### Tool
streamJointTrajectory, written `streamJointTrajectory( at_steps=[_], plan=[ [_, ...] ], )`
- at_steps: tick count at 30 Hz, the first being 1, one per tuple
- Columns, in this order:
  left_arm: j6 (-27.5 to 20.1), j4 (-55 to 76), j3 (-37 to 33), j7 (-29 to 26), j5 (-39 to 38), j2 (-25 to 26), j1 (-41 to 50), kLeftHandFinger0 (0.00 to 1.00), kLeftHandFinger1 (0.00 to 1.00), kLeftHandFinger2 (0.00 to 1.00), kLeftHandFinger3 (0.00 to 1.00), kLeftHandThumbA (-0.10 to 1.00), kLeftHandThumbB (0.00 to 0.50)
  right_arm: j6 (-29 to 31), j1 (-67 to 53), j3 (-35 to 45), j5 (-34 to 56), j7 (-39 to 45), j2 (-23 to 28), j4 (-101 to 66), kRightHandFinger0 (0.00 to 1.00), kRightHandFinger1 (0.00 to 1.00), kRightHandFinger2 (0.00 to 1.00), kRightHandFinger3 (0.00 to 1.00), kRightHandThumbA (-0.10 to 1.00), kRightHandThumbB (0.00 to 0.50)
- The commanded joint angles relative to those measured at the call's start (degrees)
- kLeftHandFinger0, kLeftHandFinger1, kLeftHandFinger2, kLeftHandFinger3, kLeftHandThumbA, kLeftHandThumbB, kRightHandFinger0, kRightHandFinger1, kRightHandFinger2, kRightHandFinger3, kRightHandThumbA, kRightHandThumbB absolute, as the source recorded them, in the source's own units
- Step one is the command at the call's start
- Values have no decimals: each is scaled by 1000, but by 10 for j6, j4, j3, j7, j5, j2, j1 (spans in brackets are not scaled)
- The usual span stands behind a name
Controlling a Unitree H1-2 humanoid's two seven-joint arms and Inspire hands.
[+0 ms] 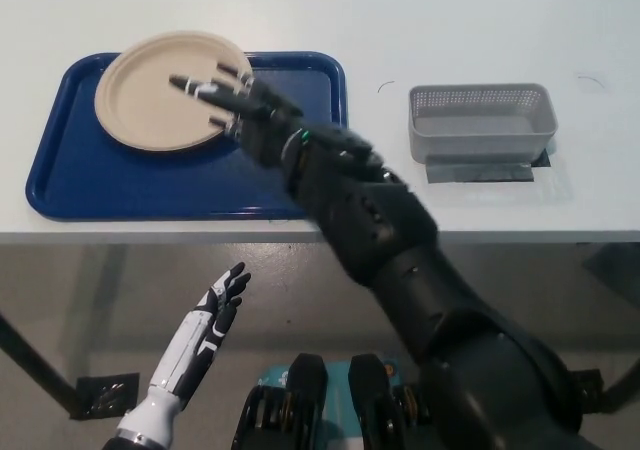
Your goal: Use the right hand to pick up a plate from a leveled surface and place it into a tray on the left side
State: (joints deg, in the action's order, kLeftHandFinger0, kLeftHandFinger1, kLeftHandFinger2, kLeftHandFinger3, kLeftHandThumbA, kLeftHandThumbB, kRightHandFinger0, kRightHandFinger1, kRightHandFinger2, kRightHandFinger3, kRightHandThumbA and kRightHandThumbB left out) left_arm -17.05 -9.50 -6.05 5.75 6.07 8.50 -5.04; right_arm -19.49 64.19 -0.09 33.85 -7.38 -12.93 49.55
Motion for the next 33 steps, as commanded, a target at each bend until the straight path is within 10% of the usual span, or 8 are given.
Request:
streamJointTrajectory(
  at_steps=[1,9,13,29,33],
  plan=[
    [-7,15,-3,6,4,3,-14,1000,1000,1000,1000,1000,160,-69,-23,15,5,33,11,-135,1000,1000,1000,1000,948,500],
    [-3,15,2,10,-7,8,-21,1000,1000,1000,1000,1000,161,-74,-233,-84,175,-37,117,-597,1000,1000,1000,1000,795,500],
    [-9,8,2,7,-1,8,-22,1000,1000,1000,1000,1000,147,-74,-342,-82,127,47,173,-800,1000,1000,1000,1000,998,487],
    [-23,-16,-3,1,-3,-8,-23,1000,1000,1000,1000,1000,134,241,-629,-116,-214,211,245,-1040,1000,1000,1000,1000,1000,499],
    [-22,-14,-4,0,2,-8,-21,1000,1000,1000,1000,1000,129,265,-695,-127,-199,209,240,-1040,1000,1000,1000,1000,1000,310]
  ],
)
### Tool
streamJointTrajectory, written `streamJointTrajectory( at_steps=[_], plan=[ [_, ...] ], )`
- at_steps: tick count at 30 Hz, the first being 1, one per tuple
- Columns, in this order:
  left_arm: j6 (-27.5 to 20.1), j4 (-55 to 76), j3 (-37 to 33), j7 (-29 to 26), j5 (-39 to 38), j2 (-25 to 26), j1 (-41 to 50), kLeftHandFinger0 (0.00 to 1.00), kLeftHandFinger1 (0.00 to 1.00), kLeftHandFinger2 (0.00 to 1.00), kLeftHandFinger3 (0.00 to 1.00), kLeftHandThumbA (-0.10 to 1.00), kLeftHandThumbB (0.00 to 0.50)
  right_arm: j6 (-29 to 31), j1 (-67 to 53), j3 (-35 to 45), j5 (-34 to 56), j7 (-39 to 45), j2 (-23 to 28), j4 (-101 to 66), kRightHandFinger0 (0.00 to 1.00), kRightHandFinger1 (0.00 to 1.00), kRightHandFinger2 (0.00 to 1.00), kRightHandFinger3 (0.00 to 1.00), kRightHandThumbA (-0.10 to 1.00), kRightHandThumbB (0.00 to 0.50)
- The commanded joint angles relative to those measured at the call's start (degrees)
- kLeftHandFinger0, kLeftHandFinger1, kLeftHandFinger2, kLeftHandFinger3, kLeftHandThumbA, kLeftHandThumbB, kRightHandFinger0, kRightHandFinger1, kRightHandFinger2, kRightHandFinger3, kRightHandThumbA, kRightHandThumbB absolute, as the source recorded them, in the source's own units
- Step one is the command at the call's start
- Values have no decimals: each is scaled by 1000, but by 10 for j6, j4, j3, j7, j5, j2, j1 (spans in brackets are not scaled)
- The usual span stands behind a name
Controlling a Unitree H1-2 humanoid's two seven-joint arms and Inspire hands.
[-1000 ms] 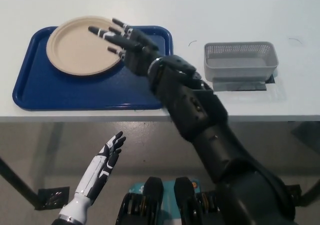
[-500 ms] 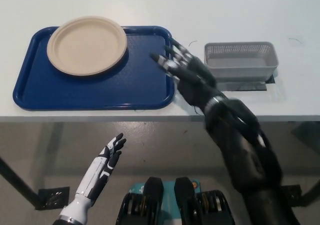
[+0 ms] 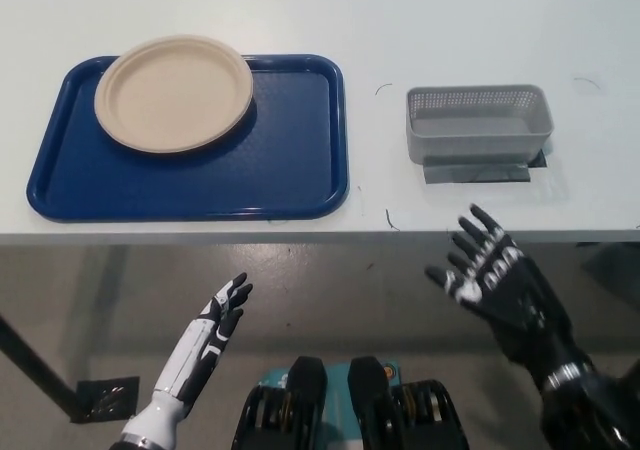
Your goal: Use the right hand to pick up a plate from a leveled surface and place it into a tray on the left side
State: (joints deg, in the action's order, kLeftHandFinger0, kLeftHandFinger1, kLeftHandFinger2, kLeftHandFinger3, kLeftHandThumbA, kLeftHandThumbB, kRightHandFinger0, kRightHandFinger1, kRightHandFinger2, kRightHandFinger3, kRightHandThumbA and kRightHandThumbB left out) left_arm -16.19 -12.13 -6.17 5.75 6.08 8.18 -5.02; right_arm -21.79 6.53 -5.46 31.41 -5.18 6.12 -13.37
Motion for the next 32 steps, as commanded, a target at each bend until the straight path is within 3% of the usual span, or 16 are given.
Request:
streamJointTrajectory(
  at_steps=[1,2,3,5,6,8,9,11,12,14,15,24,32],
  plan=[
    [-30,10,-4,0,1,-6,-21,1000,1000,1000,1000,1000,130,280,-134,-71,-180,177,48,-411,1000,1000,1000,1000,982,292],
    [-31,9,-4,1,0,-7,-20,1000,1000,1000,1000,1000,132,266,-143,-67,-176,170,49,-411,1000,1000,1000,1000,1000,333],
    [-32,8,-3,2,-3,-6,-20,1000,1000,1000,1000,1000,134,289,-150,-59,-185,167,51,-374,1000,1000,1000,1000,1000,377],
    [-32,7,-3,1,-2,-6,-19,1000,1000,1000,1000,1000,148,351,-152,-50,-244,143,42,-294,1000,1000,1000,1000,1000,379],
    [-33,8,-3,0,-2,-7,-18,1000,1000,1000,1000,1000,150,369,-154,-40,-254,123,38,-237,1000,1000,1000,1000,1000,411],
    [-34,8,-2,1,-5,-9,-15,1000,1000,1000,1000,1000,150,363,-150,-33,-235,119,44,-194,1000,1000,1000,1000,1000,419],
    [-36,8,-2,1,-6,-9,-14,1000,1000,1000,1000,1000,142,364,-142,-25,-233,112,48,-157,1000,1000,1000,1000,1000,384],
    [-35,9,-2,-2,-2,-10,-13,1000,1000,1000,1000,1000,140,335,-125,-14,-198,111,56,-100,1000,1000,1000,1000,1000,412],
    [-36,9,-2,-1,-2,-9,-13,1000,1000,1000,1000,1000,138,314,-116,-10,-189,106,60,-76,1000,1000,1000,1000,1000,461],
    [-39,10,-3,-1,0,-10,-10,1000,1000,1000,1000,1000,133,297,-103,-5,-177,109,69,-44,1000,1000,1000,1000,1000,479],
    [-41,7,-3,0,-2,-10,-11,1000,1000,1000,1000,1000,140,299,-89,-1,-163,117,73,-10,1000,1000,1000,1000,1000,452],
    [-48,6,-2,4,-9,-10,-9,1000,1000,1000,1000,1000,130,343,-50,9,-173,106,71,107,1000,1000,1000,1000,1000,360],
    [-47,10,-2,3,-6,-9,-6,1000,1000,1000,1000,1000,131,365,-49,12,-180,107,62,129,1000,1000,1000,1000,1000,345]
  ],
)
